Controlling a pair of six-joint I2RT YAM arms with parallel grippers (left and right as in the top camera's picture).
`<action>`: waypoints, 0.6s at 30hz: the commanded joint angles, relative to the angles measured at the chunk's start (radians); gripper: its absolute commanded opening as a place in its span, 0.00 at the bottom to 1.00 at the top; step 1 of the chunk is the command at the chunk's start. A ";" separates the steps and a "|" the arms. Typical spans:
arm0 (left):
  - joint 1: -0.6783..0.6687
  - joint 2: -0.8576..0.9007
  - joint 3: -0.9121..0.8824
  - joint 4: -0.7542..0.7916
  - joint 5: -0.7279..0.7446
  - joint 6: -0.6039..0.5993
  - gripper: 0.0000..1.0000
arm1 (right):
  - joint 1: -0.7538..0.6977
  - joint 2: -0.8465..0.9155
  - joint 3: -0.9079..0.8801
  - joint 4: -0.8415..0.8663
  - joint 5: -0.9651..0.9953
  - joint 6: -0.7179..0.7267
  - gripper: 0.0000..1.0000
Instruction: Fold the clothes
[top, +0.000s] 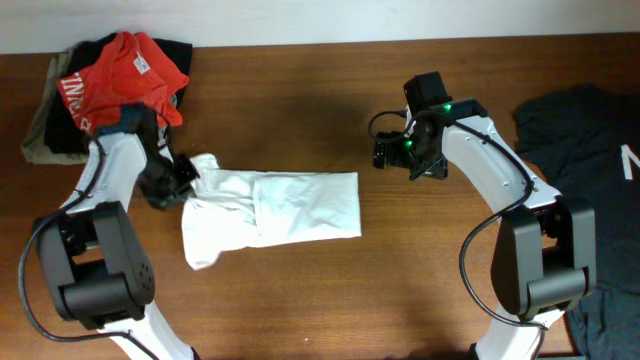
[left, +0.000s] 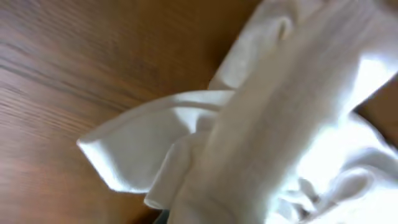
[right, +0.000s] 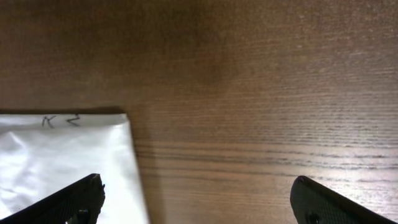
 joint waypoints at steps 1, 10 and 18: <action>-0.040 0.006 0.142 -0.099 -0.048 0.027 0.00 | -0.003 0.008 -0.031 0.018 0.015 0.003 0.99; -0.212 0.006 0.363 -0.284 -0.051 0.054 0.00 | -0.003 0.008 -0.125 0.091 -0.036 0.002 0.99; -0.413 0.006 0.363 -0.279 -0.059 0.050 0.00 | 0.026 0.008 -0.154 0.132 -0.086 0.003 1.00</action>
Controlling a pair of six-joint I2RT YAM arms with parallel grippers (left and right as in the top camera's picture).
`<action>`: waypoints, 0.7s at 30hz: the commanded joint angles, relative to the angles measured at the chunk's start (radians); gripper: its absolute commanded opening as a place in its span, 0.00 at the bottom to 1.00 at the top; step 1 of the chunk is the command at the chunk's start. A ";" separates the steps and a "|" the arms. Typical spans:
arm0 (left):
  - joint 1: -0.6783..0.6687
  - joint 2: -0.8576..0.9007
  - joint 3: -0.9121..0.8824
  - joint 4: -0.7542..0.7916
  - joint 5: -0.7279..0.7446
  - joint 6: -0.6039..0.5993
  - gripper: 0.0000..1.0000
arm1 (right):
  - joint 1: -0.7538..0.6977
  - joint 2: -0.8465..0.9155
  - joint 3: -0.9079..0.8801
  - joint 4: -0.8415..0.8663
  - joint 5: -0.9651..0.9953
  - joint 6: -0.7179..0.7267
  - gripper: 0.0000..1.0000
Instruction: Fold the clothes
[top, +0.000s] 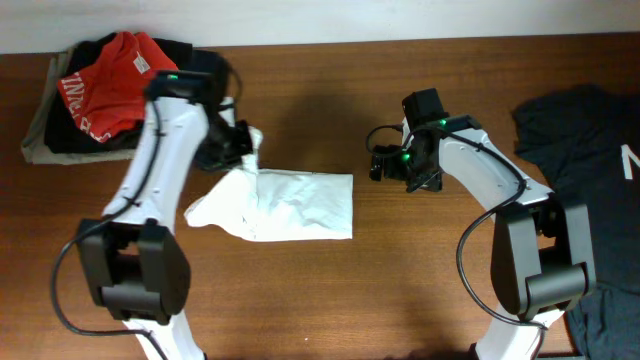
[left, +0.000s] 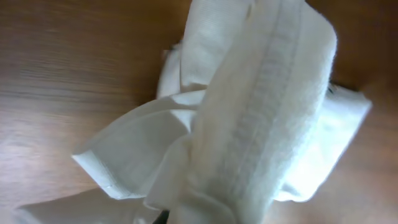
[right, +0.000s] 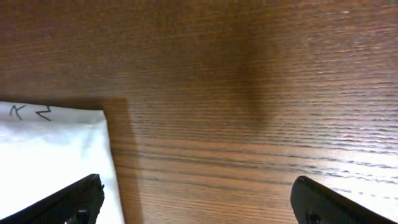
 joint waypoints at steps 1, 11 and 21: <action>-0.084 0.006 0.013 -0.001 -0.008 0.015 0.00 | 0.025 0.007 -0.023 0.006 -0.022 0.002 1.00; -0.266 0.007 -0.097 0.096 -0.007 -0.073 0.01 | 0.017 0.007 -0.023 0.010 -0.031 0.002 1.00; -0.351 0.008 -0.268 0.354 0.029 -0.180 0.02 | 0.016 0.007 -0.023 0.010 -0.038 0.002 1.00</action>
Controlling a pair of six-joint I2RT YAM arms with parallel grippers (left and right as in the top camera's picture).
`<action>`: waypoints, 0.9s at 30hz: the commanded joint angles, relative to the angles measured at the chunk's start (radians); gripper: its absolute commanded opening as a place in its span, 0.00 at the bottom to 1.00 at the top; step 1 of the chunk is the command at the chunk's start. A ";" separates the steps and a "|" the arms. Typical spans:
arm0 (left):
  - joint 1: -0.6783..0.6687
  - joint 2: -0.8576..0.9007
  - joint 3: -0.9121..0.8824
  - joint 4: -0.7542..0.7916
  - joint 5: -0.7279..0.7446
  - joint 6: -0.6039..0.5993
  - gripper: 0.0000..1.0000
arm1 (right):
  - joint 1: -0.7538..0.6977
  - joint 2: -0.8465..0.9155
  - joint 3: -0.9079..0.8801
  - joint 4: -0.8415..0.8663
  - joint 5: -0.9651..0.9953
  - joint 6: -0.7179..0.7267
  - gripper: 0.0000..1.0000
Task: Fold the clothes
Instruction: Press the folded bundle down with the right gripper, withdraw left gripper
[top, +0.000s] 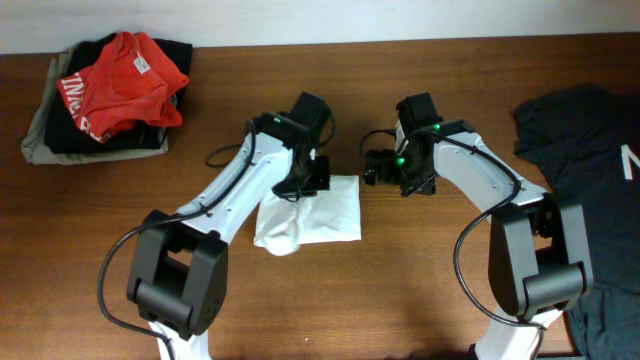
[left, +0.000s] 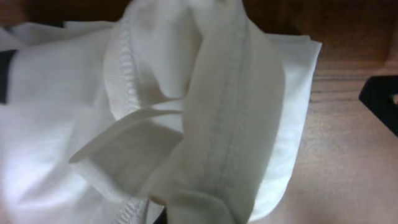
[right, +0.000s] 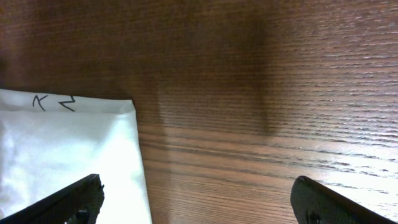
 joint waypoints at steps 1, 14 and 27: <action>-0.039 0.007 -0.056 0.068 0.033 -0.043 0.02 | -0.003 0.007 -0.006 0.002 -0.007 0.002 1.00; -0.092 0.009 -0.080 0.192 0.033 -0.076 0.63 | -0.003 0.007 -0.006 0.001 -0.006 0.003 0.99; 0.036 -0.060 0.137 0.026 0.003 0.000 0.69 | -0.176 -0.005 -0.006 -0.092 -0.142 -0.027 1.00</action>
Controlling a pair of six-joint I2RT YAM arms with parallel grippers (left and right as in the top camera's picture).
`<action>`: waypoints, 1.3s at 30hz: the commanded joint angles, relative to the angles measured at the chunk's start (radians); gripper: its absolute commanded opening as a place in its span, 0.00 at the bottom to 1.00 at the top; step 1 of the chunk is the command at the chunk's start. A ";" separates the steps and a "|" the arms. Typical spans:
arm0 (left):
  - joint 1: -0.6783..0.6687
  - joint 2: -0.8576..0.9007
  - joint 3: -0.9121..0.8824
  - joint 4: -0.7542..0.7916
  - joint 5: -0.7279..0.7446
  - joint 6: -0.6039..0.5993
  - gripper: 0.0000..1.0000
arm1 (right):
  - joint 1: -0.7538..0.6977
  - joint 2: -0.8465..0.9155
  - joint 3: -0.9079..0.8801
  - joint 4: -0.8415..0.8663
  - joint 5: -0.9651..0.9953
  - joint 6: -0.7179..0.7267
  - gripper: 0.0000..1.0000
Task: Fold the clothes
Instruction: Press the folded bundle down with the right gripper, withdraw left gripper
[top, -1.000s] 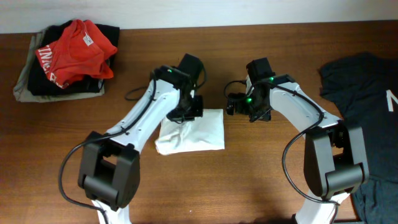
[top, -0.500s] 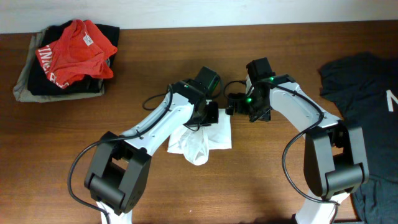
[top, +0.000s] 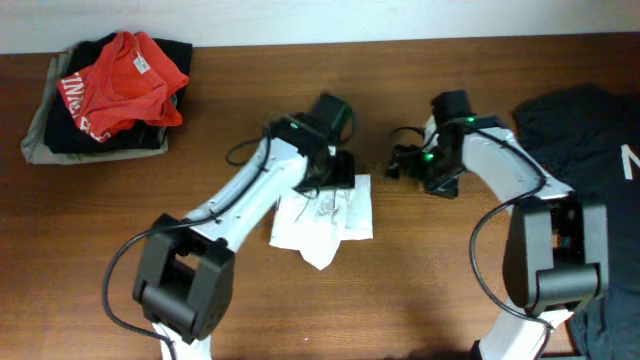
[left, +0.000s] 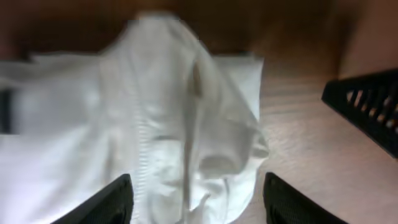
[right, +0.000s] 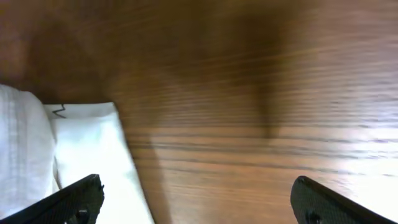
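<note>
A white garment (top: 322, 215) lies doubled over and rumpled in the middle of the table. My left gripper (top: 337, 172) hovers over its far right edge. In the left wrist view the left gripper (left: 199, 208) is open, its fingers (left: 115, 200) spread wide over the bunched white cloth (left: 168, 130) without pinching it. My right gripper (top: 405, 166) stands open just right of the garment, over bare wood. In the right wrist view the right gripper (right: 199, 205) has only the garment's corner (right: 81, 149) at its left.
A pile of folded clothes with a red shirt (top: 120, 70) on top sits at the far left corner. A dark garment (top: 590, 130) lies spread at the right edge. The wooden table (top: 450, 280) is bare along the front.
My left gripper has opened and let go of the white cloth, which now lies bunched on the garment's right half. The right gripper has shifted slightly to the right.
The white garment lay stretched out lengthwise, my left gripper shut on its left end. That end was then raised near the far left, then over the garment's right end. Now it is released, leaving the garment doubled over. The right gripper stayed open beside it.
</note>
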 joint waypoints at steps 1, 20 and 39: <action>0.126 -0.069 0.119 -0.104 -0.055 0.035 0.70 | -0.030 -0.013 -0.005 -0.030 -0.072 -0.036 0.99; 0.506 -0.072 -0.141 -0.139 -0.106 0.027 0.99 | 0.394 -0.124 -0.005 -0.074 -0.048 0.016 0.74; 0.506 -0.072 -0.184 -0.109 -0.106 0.027 0.99 | 0.428 -0.043 -0.005 0.028 -0.019 0.048 0.39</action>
